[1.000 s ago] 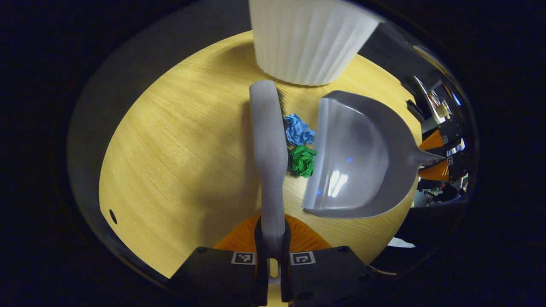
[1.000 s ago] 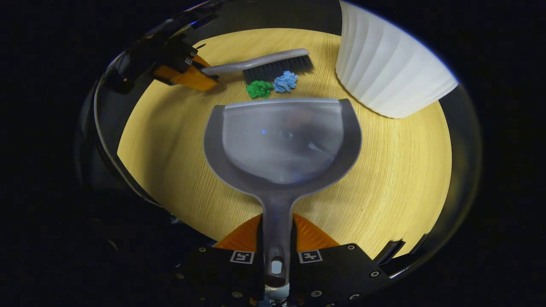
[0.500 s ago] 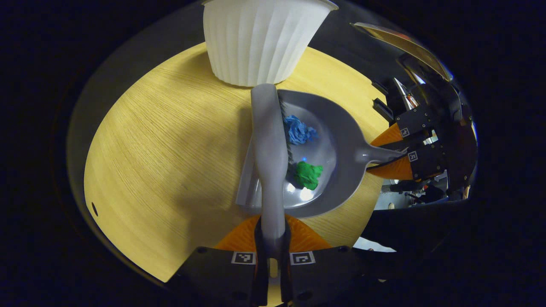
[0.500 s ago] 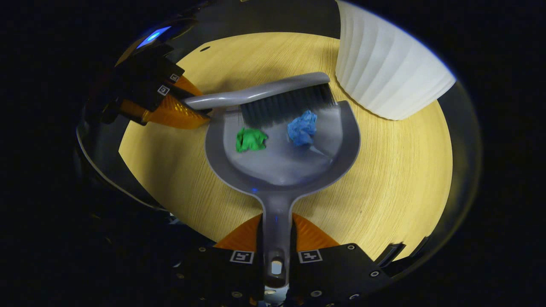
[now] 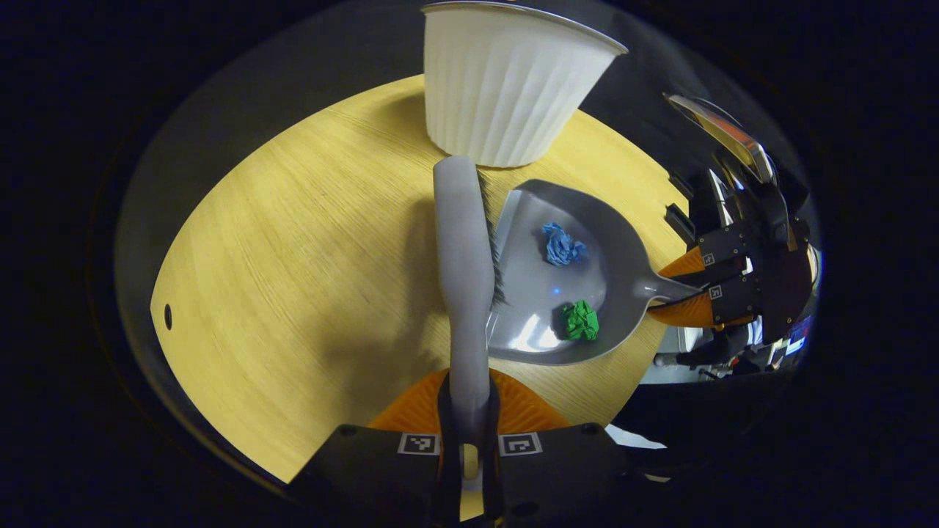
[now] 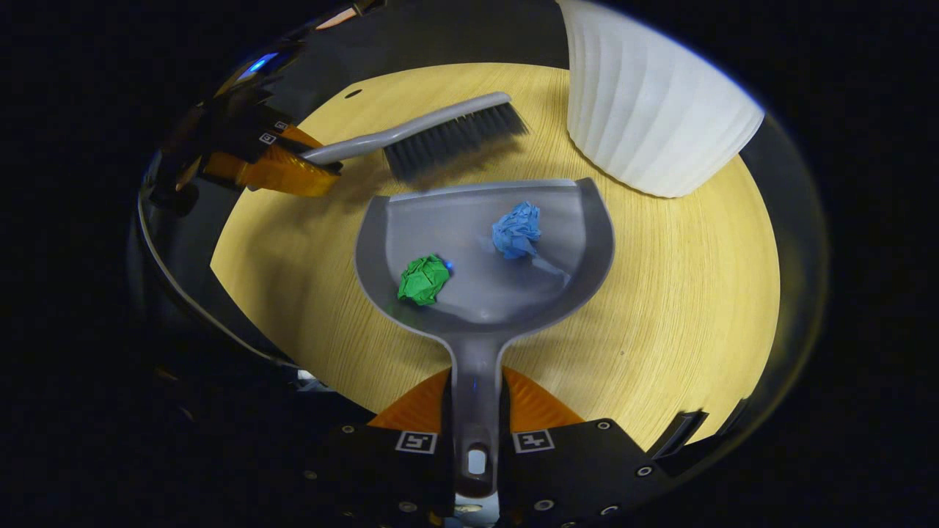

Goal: Pick up the small broom and dustpan from the desktop, sweep the trash into the dustpan with the broom, and then empty the trash into the garbage bin.

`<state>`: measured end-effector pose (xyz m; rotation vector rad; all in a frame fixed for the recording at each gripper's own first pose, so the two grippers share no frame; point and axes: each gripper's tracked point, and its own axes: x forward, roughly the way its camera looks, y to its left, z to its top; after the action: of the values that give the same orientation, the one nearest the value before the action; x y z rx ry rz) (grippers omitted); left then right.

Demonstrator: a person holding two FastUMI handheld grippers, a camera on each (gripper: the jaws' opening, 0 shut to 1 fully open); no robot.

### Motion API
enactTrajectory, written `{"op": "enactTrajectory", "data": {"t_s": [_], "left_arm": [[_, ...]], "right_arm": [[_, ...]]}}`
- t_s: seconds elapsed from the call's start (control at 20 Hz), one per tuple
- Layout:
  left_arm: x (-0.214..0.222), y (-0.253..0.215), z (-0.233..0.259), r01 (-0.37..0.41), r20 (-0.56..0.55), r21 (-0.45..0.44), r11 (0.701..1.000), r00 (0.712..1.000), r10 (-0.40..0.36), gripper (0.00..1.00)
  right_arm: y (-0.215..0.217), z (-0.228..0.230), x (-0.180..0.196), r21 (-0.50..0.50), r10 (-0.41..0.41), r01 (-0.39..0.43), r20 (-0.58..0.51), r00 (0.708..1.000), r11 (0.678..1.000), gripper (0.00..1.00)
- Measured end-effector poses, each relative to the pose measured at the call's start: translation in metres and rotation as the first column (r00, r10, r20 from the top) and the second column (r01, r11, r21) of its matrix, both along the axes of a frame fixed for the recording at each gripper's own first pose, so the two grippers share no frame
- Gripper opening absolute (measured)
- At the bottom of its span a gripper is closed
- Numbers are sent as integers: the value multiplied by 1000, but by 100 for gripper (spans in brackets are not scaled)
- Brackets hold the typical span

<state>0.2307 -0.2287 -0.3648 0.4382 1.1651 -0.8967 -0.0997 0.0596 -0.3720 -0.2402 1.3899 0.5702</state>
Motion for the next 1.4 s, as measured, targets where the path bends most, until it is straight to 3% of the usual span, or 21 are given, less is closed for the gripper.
{"op": "enactTrajectory", "data": {"t_s": [0.55, 0.6, 0.65, 0.8, 1.1, 1.4], "left_arm": [[21, 38, -15, -93, -1, 5, 996, 996, 93, 14], [20, 39, -18, -100, 2, 9, 995, 995, 100, 14], [17, 38, -19, -108, 4, 10, 994, 994, 108, 14], [18, 46, -29, -131, -10, 14, 991, 991, 131, 14], [33, 74, -49, -158, -23, 25, 987, 987, 159, 15], [31, 72, -47, -179, -23, 10, 984, 984, 179, 14]], "right_arm": [[-4, 0, -1, 32, -86, 85, 55, 995, 996, 23], [-6, 0, -3, 28, -98, 97, 52, 994, 995, 18], [-8, 3, -4, 33, -120, 118, 55, 991, 992, 23], [-16, 11, -6, 38, -168, 166, 63, 984, 985, 23], [-56, 57, 0, 39, -260, 257, 109, 959, 966, 23], [-91, 140, 7, 64, -327, 321, 187, 926, 945, 23]]}}
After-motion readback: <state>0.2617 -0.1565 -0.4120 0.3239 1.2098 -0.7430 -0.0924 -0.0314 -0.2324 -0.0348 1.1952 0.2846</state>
